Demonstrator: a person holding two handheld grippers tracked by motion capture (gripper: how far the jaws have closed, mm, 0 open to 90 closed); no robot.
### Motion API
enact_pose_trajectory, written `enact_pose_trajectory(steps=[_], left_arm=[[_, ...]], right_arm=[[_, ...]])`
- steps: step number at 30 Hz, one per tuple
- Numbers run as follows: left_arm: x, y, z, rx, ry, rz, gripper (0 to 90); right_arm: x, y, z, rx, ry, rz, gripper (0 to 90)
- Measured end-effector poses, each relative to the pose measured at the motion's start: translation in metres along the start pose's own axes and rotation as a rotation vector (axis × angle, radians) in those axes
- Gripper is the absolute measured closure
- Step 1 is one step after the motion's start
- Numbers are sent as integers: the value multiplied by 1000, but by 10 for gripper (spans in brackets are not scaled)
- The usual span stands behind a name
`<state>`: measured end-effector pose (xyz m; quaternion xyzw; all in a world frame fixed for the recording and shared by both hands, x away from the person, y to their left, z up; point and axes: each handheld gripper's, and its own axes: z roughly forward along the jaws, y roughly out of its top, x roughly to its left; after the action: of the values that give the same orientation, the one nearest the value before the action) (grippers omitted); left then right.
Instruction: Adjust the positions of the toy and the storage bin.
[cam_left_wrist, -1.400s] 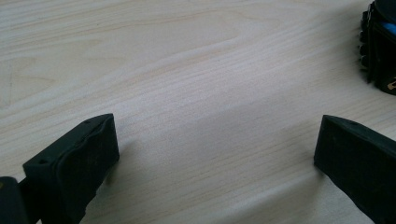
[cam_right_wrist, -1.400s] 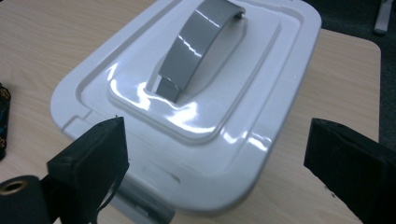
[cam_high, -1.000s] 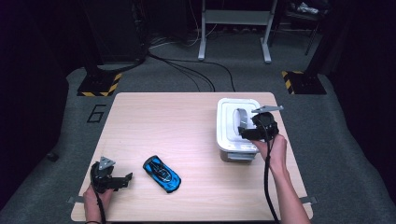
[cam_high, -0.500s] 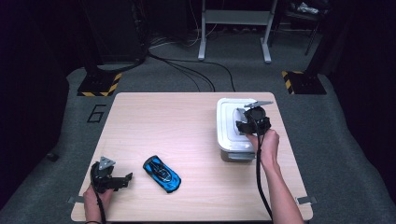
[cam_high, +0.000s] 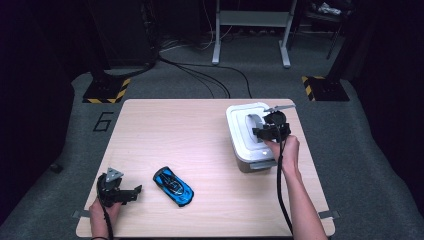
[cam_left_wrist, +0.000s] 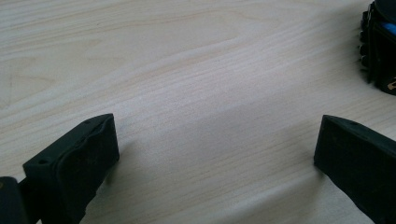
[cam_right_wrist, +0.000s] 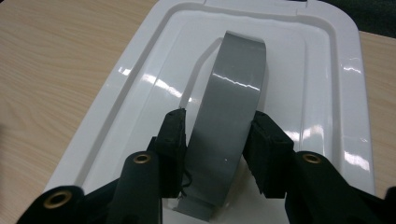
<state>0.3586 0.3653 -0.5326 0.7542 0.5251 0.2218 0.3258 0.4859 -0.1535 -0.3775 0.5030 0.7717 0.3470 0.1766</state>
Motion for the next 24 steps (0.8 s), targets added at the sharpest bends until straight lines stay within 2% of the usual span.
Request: enact_pose_trajectory(steps=[10,14,24], left_arm=[[0,0,0,0,0,0,0],[0,0,0,-1,0,-1,0],[0,0,0,-1,0,-1,0]], right_arm=[[5,8,9,12,45,-16,632],[9,13,14,18,55,-53,641],[16,23,27,34,126,-77,659]])
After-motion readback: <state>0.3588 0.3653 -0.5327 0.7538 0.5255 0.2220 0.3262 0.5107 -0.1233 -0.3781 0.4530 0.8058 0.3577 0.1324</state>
